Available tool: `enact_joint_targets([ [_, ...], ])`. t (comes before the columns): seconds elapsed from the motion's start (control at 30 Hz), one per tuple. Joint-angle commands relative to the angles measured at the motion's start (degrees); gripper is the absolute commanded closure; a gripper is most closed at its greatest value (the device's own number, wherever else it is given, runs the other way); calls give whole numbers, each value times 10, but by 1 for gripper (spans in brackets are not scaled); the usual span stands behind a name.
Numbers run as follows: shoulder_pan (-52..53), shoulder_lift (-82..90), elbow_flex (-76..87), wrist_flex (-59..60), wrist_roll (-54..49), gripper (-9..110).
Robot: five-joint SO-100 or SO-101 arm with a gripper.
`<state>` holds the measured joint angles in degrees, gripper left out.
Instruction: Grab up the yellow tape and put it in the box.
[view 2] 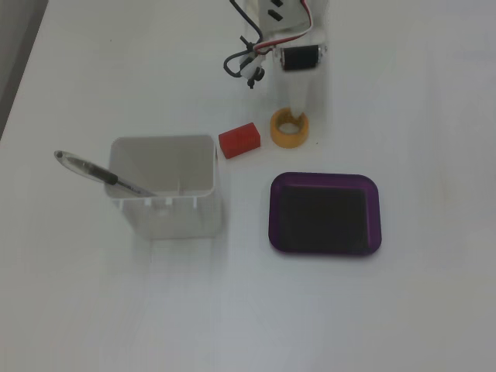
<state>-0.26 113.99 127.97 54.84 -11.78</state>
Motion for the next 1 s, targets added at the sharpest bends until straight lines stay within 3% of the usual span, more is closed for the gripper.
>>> enact_joint_targets([
  [0.0,3,0,-19,-7,-3,88],
  [0.3,4,-11,-9,-65,-3,88],
  [0.67,2,-144,-18,-67,-4,89],
  [0.83,-6,-142,-19,-60,2,103],
  [0.97,-9,-120,-38,-54,4,102],
])
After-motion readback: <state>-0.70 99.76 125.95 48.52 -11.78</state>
